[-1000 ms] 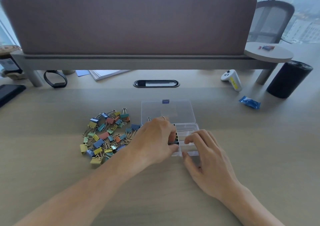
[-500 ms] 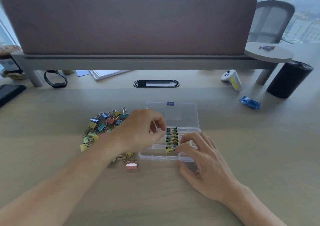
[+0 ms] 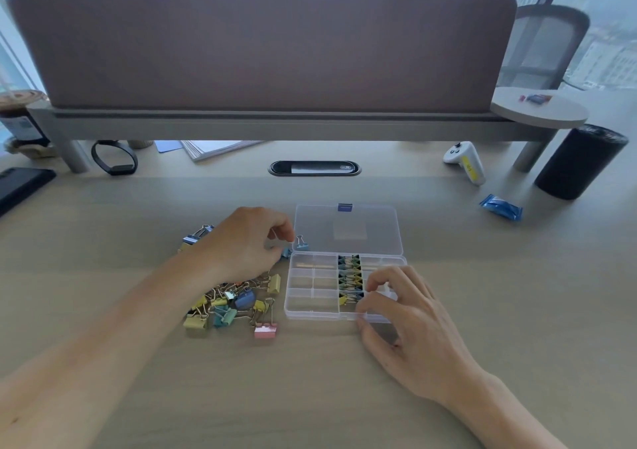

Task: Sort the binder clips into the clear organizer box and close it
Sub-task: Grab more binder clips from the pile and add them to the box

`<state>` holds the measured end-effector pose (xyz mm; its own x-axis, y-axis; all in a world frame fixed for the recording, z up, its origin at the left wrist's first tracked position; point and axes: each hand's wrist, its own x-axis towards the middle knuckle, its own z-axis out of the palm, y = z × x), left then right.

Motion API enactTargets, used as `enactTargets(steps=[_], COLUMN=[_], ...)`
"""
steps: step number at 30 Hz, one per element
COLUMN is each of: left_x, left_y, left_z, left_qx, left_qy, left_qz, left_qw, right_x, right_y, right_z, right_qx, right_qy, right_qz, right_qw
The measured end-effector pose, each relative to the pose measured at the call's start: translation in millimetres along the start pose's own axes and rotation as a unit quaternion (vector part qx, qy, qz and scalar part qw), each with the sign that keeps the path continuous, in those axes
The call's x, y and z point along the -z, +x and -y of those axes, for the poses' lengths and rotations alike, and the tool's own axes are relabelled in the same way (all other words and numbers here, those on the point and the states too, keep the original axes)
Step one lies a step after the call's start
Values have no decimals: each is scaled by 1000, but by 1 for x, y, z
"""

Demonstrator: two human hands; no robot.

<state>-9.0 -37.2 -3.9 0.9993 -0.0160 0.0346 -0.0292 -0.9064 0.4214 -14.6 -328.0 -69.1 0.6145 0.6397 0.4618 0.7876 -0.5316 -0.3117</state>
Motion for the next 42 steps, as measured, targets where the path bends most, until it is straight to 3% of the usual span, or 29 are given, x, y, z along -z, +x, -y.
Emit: enactTargets(steps=[13,23,29,33,39,42], left_x=[-8,16,-5,-18,-22,-22], left_y=[-2,-3,-16,-20,-22,-23], left_z=[-5,-28,-65,-77,-78,-77], left_qx=[3,-3,-43,-62,-30,-20], left_qy=[24,-65,-207,-182,-237,-206], left_qz=[1,-67,62,60,48,33], left_qw=[1000,996,975,980,970,978], right_x=[0,2,2,2,4,5], right_y=[0,0,1,0,-1,0], right_z=[0,1,0,-1,1,2], right_qx=[-10,-14,-17,-20,-21,-19], right_qy=[6,12,19,32,56,58], right_qz=[-6,1,-2,-15,-48,-54], right_qw=[1000,1000,1000,999,997,997])
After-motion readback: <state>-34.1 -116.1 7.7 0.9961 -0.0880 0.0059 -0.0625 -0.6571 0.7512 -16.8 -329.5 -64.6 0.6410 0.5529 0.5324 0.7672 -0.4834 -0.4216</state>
